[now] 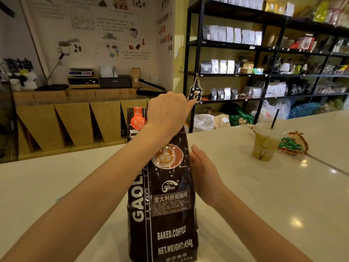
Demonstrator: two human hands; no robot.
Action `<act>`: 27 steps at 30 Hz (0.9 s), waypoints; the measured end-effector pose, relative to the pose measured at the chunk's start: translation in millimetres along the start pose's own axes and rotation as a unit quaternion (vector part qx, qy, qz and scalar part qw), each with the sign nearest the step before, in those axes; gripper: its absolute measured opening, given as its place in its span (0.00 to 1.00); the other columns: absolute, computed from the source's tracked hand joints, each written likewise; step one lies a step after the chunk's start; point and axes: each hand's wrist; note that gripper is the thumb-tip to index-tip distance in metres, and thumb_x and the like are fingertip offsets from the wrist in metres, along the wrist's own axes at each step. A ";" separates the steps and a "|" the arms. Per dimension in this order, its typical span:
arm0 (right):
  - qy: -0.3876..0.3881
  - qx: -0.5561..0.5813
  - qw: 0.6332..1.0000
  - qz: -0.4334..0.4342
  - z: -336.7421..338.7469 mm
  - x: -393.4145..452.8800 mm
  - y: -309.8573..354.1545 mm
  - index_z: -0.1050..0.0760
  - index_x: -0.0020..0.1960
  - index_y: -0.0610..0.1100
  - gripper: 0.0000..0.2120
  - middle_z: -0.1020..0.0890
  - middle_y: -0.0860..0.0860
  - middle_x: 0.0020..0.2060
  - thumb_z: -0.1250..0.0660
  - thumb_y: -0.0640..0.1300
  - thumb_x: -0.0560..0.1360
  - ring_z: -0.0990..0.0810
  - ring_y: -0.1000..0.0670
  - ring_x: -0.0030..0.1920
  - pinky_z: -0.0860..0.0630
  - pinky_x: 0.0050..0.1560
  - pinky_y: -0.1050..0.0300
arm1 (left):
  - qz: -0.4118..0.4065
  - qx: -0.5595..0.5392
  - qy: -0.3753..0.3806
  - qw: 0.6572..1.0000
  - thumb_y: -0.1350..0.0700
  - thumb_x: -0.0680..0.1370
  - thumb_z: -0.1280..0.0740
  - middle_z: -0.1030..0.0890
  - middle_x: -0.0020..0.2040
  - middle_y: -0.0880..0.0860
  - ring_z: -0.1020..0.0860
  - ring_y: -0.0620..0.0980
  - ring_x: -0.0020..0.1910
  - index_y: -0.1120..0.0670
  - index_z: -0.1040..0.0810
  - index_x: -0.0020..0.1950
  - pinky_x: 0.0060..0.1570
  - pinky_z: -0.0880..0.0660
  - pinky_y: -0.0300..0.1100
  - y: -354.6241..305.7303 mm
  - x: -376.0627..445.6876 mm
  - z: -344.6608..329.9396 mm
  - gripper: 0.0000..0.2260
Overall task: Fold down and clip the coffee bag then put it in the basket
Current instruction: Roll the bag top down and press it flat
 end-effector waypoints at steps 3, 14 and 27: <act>0.040 -0.034 0.998 0.042 -8.3 1.5 10.9 0.21 0.43 0.47 0.09 0.14 0.51 0.36 0.30 0.49 0.66 0.16 0.52 0.40 0.21 0.40 0.60 | -0.009 0.002 -0.008 1.000 0.44 0.79 0.49 0.37 0.25 0.49 0.30 0.50 0.29 0.54 0.38 0.26 0.28 0.38 0.42 -3.4 0.6 0.5 0.24; 0.001 -0.025 0.999 0.039 -12.5 0.7 1.0 0.20 0.41 0.44 0.04 0.15 0.48 0.34 0.30 0.43 0.67 0.16 0.51 0.34 0.19 0.37 0.59 | 0.032 -0.079 0.013 0.996 0.43 0.78 0.46 0.35 0.24 0.49 0.32 0.49 0.26 0.53 0.39 0.24 0.31 0.34 0.44 6.3 0.8 -11.2 0.24; -0.038 0.010 0.998 -0.045 -8.4 19.4 9.3 0.19 0.46 0.38 0.14 0.15 0.43 0.39 0.30 0.48 0.69 0.16 0.46 0.38 0.19 0.40 0.56 | 0.437 -0.543 0.177 0.695 0.40 0.63 0.31 0.20 0.59 0.56 0.22 0.54 0.55 0.57 0.30 0.64 0.56 0.26 0.48 57.9 -111.1 4.5 0.35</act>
Point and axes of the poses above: each hand's wrist, its own x-axis towards the middle knuckle, its own z-axis out of the back of the hand, y = z × x
